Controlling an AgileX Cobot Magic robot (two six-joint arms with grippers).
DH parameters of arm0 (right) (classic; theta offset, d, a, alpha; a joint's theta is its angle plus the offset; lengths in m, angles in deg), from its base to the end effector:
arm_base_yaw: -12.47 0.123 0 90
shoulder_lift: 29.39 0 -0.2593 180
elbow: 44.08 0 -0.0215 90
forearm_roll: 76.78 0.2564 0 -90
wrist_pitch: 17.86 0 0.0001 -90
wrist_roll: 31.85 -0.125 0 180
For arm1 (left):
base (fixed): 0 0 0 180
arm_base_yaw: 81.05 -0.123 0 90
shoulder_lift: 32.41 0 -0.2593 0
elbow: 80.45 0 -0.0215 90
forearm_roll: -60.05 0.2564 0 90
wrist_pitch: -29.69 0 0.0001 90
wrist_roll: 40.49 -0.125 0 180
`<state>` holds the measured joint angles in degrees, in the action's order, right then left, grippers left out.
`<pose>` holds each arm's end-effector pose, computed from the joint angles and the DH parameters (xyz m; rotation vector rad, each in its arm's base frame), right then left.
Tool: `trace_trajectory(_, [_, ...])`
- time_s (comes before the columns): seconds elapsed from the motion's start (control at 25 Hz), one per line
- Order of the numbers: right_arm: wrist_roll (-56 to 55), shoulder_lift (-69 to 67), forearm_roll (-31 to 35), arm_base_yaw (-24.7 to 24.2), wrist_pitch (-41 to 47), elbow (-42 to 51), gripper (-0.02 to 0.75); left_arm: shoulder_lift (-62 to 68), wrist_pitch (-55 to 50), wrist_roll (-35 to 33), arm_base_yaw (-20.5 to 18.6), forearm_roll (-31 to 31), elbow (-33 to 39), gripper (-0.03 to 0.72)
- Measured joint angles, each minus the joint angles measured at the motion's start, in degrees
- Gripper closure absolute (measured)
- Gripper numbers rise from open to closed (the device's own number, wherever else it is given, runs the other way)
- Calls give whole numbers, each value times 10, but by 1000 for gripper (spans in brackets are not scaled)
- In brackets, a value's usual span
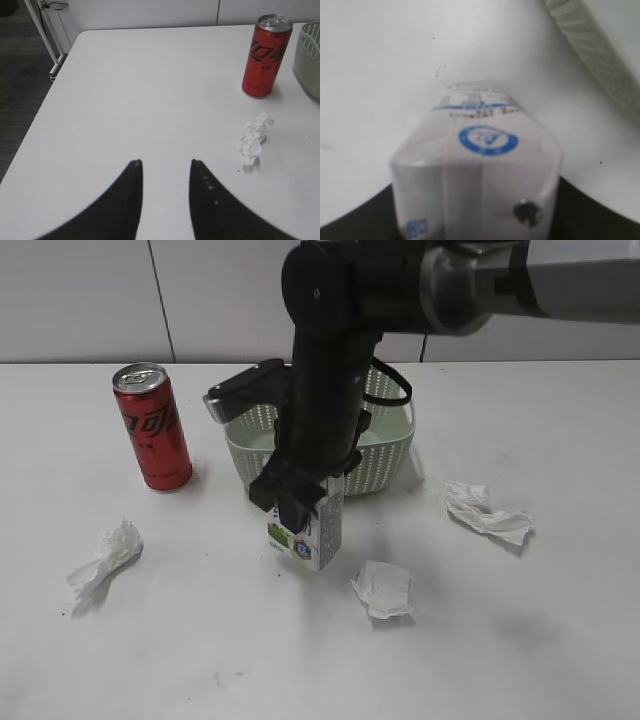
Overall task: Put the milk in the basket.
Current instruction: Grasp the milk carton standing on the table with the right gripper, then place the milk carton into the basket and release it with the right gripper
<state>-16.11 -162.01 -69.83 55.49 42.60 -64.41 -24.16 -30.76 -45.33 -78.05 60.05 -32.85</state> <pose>0.3105 0.3077 0.1132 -1.4193 2.6856 0.2069 0.0554 -0.0029 0.2665 0.1388 2.0251 0.0202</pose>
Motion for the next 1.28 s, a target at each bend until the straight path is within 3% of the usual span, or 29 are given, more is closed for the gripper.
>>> trace_trajectory(0.16, [0, 0, 0, 0, 78, -82, 384, 0, 0, 0, 0, 0, 0, 450])
trace_trajectory(0.32, [-11, 13, -20, 0, 86, -146, 384, 0, 0, 0, 0, 0, 0, 450])
trace_trajectory(0.48, [-34, 29, -84, -5, 87, -191, 384, 0, 0, 0, 0, 0, 0, 450])
trace_trajectory(0.96, [-56, -37, -129, -80, -10, -198, 384, 0, 0, 0, 0, 0, 0, 450])
trace_trajectory(1.28, [-58, -117, -130, -86, -52, -198, 384, 0, 0, 0, 0, 0, 0, 450])
